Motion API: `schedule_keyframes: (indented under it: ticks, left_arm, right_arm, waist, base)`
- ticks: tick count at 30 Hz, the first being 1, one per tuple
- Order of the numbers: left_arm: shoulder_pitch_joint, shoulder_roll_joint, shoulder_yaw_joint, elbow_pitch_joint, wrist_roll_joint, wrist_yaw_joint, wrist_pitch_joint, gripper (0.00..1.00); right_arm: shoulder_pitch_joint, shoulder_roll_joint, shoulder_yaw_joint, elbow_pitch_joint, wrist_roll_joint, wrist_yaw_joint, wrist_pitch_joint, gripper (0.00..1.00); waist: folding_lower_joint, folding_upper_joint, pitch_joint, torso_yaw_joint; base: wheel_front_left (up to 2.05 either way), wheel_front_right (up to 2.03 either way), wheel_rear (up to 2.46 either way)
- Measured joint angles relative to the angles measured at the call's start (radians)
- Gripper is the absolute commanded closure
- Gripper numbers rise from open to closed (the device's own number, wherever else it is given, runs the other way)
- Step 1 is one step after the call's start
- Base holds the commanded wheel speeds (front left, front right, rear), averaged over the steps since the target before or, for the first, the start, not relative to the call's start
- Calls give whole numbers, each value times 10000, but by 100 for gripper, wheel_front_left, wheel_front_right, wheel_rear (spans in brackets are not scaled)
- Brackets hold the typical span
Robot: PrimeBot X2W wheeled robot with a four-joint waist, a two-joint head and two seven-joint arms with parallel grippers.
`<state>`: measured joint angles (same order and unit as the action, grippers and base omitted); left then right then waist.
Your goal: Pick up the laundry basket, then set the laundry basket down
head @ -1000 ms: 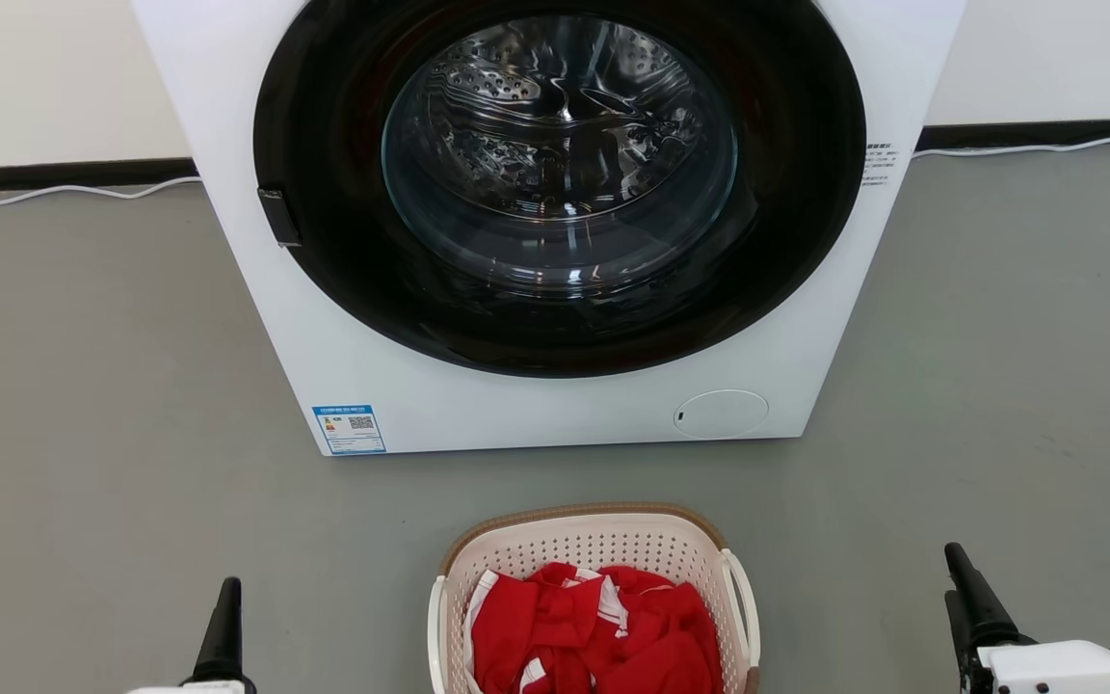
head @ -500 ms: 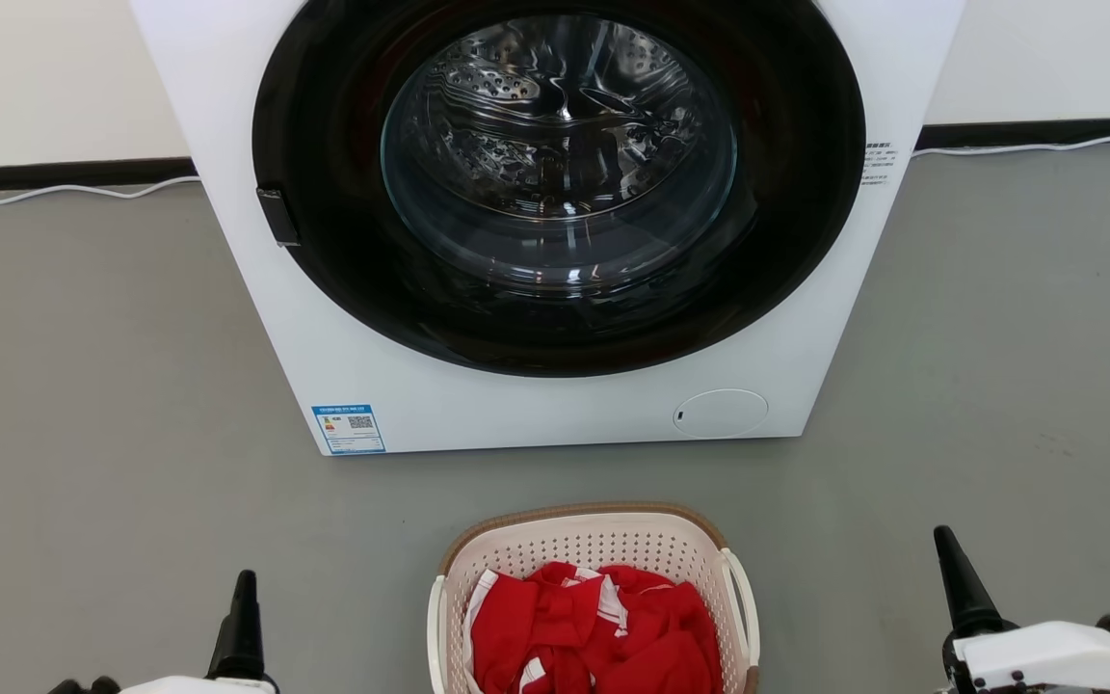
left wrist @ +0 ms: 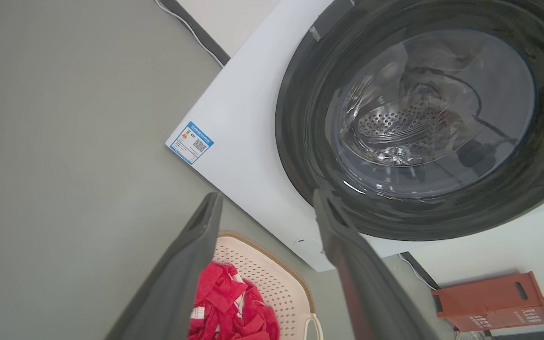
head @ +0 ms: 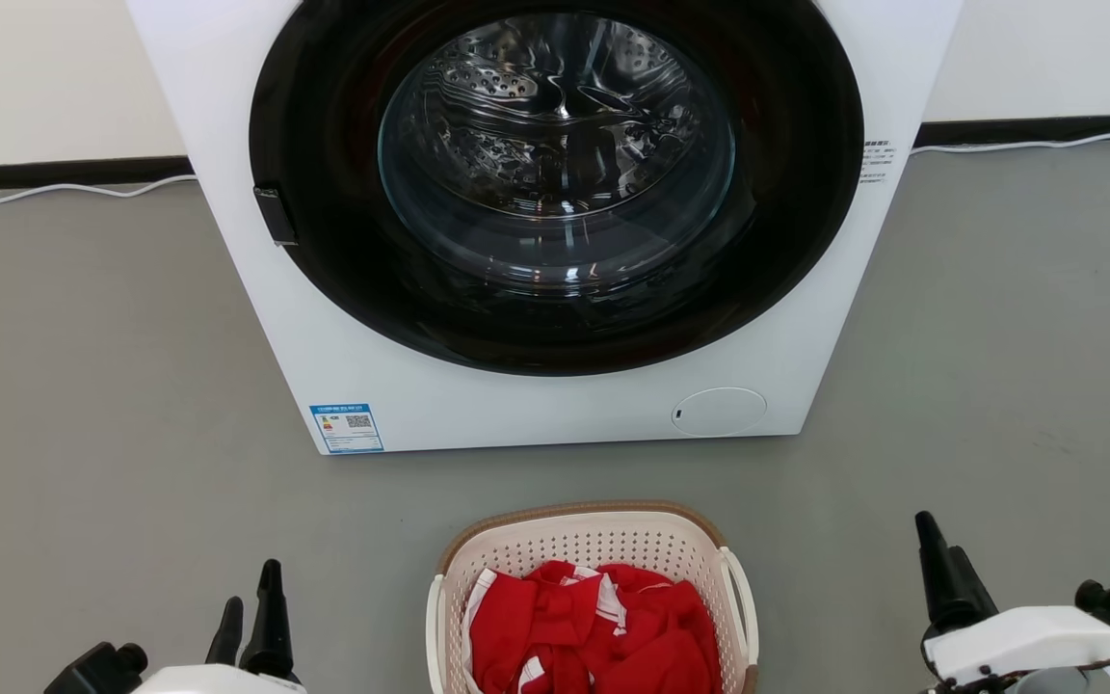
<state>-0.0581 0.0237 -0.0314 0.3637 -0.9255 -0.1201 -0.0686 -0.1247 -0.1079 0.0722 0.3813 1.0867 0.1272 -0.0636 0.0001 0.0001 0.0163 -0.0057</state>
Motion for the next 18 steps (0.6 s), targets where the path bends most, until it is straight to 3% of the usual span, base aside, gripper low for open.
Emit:
schedule_keyframes:
  ticks: [18]
  left_arm:
    - [-81,136,-523,491,3158,174,-495,0]
  right_arm:
    - [-411,-301,740,583,-2648,0,-497,0]
  waist:
    - [0,0,12,-38]
  base:
    - [0,0,0]
